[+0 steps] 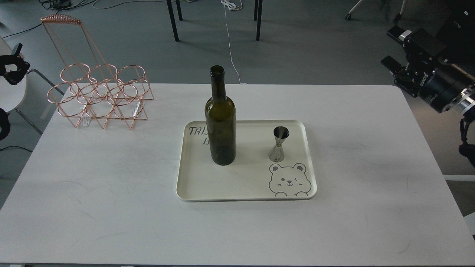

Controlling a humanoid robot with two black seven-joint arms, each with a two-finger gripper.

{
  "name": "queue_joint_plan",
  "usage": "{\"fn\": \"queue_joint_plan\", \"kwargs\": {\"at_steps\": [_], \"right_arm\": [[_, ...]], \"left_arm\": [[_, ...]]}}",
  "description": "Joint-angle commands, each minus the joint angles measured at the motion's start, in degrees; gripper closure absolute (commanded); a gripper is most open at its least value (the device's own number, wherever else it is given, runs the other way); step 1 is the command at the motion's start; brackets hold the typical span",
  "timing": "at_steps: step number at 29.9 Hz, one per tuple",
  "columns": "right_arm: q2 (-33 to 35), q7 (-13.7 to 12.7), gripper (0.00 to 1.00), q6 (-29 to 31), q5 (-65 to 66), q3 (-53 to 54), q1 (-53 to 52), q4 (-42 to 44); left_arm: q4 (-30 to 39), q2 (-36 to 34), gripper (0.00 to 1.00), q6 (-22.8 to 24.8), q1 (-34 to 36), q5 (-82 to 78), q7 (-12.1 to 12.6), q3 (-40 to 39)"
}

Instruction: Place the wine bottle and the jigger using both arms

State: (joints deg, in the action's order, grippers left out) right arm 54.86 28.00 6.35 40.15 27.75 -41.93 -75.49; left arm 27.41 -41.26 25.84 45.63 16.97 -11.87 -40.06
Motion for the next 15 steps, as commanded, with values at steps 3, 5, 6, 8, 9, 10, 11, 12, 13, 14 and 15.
{"fn": "queue_joint_plan", "kwargs": {"at_steps": [3, 5, 6, 8, 9, 10, 11, 12, 13, 14, 15], "right_arm": [[1.83, 0.0, 0.02, -7.83, 22.81, -6.73, 2.46, -5.98], [1.83, 0.0, 0.02, -12.39, 31.17, -9.8, 3.51, -5.98], [1.74, 0.0, 0.02, -14.25, 33.83, -11.3, 4.13, -5.81], [1.12, 0.0, 0.02, -16.98, 36.39, -13.85, 5.18, -4.76], [0.69, 0.0, 0.02, -17.86, 36.84, -14.9, 5.8, -3.71], [0.07, 0.0, 0.02, -18.65, 36.84, -15.7, 6.24, -2.91], [-1.15, 0.0, 0.02, -19.7, 36.84, -16.14, 6.59, -1.78], [-2.55, 0.0, 0.02, -20.76, 36.93, -16.41, 6.68, -0.2], [-4.48, 0.0, 0.02, -22.07, 37.02, -16.67, 6.68, 1.64], [-6.24, 0.0, 0.02, -22.96, 37.19, -16.67, 6.68, 3.23], [-7.91, 0.0, 0.02, -23.49, 37.8, -16.67, 6.42, 4.55]], "left_arm": [[0.1, -0.04, 0.02, -0.09, -0.01, -0.01, 0.09, 0.15], [0.1, -0.13, 0.02, 0.0, -0.01, -0.01, 0.09, 0.15], [0.19, -0.22, 0.02, 0.0, -0.01, -0.1, 0.09, 0.24], [0.1, -0.31, 0.02, 0.09, -0.01, -0.1, 0.09, 0.24], [0.1, -0.31, 0.02, 0.09, -0.01, -0.1, 0.09, 0.15], [0.19, -0.22, 0.02, 0.09, -0.1, -0.1, 0.09, 0.24], [0.19, -0.05, 0.02, 0.0, -0.1, -0.1, 0.0, 0.15], [0.19, 0.13, 0.02, 0.0, -0.1, -0.1, -0.08, 0.15], [0.19, 0.31, 0.02, 0.0, -0.1, -0.1, -0.17, 0.15], [0.19, 0.48, 0.02, -0.09, -0.01, -0.1, -0.17, 0.15], [0.1, 0.74, 0.02, -0.17, 0.07, -0.1, -0.17, 0.15]]}}
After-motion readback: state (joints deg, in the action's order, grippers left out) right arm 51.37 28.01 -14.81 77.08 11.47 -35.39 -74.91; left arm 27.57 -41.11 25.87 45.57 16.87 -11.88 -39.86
